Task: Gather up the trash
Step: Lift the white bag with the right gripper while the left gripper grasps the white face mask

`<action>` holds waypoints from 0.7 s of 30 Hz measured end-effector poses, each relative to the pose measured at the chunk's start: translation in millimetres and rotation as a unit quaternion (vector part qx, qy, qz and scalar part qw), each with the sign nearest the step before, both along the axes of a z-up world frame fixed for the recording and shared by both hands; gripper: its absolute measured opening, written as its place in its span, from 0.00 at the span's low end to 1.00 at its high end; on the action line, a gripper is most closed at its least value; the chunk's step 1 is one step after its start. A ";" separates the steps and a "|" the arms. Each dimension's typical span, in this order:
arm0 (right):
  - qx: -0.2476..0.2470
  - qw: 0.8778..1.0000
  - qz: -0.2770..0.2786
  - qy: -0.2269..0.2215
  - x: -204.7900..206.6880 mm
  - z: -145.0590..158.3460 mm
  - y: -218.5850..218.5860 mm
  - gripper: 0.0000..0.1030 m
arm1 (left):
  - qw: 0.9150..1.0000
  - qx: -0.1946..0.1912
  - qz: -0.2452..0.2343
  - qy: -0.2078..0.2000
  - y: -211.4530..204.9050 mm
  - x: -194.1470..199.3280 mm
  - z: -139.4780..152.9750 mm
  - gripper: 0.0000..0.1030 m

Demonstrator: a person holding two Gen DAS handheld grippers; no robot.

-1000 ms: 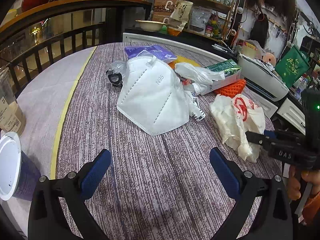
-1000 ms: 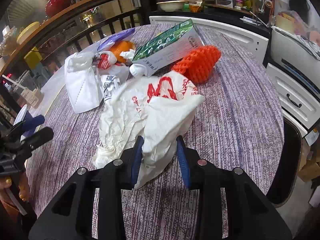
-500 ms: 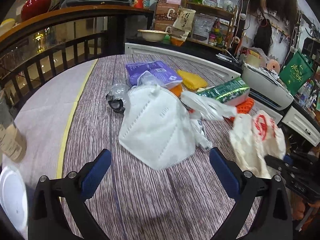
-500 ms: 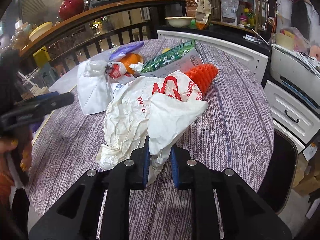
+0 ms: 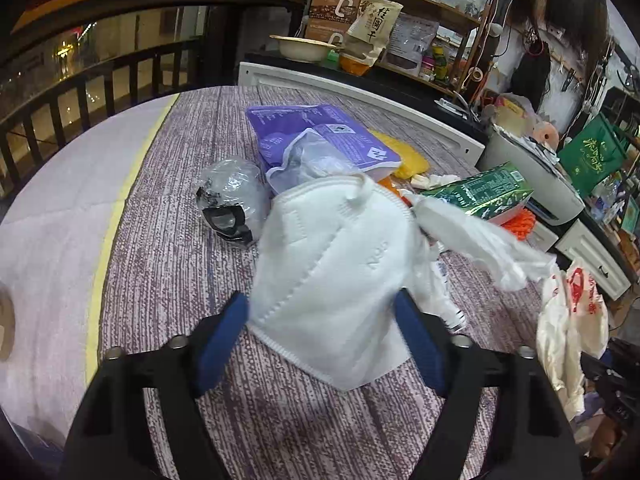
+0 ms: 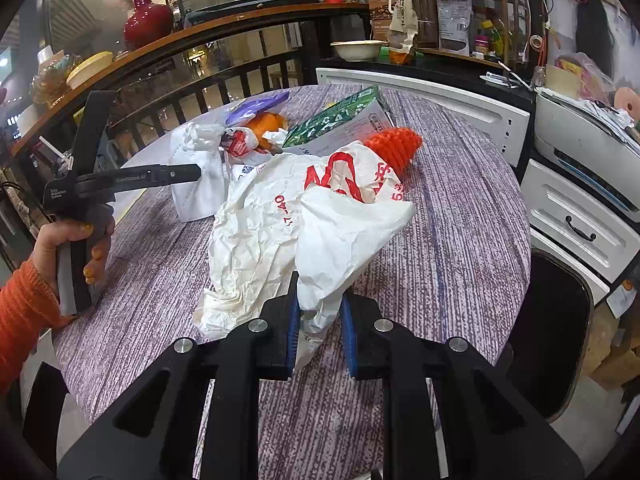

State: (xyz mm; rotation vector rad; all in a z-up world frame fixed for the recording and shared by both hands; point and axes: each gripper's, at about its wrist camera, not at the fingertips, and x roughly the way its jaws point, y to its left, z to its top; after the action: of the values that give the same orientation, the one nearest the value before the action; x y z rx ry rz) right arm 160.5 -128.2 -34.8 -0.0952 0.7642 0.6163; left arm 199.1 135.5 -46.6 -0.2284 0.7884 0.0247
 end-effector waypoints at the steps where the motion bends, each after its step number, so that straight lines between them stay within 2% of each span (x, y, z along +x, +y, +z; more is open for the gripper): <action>1: 0.000 1.000 -0.001 0.000 -0.1 -0.4 -1.1 0.18 | 1.000 -0.001 0.001 -0.001 0.8 -1.5 -0.1 0.55; 4: 0.003 1.000 -0.007 0.004 -0.6 -2.7 -4.9 0.18 | 1.000 -0.007 0.006 -0.008 3.6 -9.6 1.4 0.33; 7: 0.006 1.000 -0.010 0.006 -1.7 -3.4 -5.4 0.18 | 1.000 -0.003 0.001 -0.011 2.1 -15.5 2.1 0.24; 9: 0.008 1.000 -0.012 0.006 -2.0 -2.8 -5.9 0.18 | 1.000 0.008 0.001 -0.017 -1.4 -18.9 3.6 0.11; 16: 0.015 1.000 -0.024 0.012 -2.8 -3.0 -12.6 0.18 | 0.999 0.025 -0.001 -0.039 -9.7 -31.7 11.7 0.06; 21: 0.020 0.999 -0.031 0.013 -4.8 -0.9 -17.8 0.18 | 0.998 0.020 0.006 -0.057 -8.0 -43.6 21.2 0.06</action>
State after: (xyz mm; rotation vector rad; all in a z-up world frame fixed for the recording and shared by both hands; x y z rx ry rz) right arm 155.7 -146.1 -35.7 -0.0275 0.7779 0.5750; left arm 155.5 127.5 -25.4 -0.1947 0.6730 0.0397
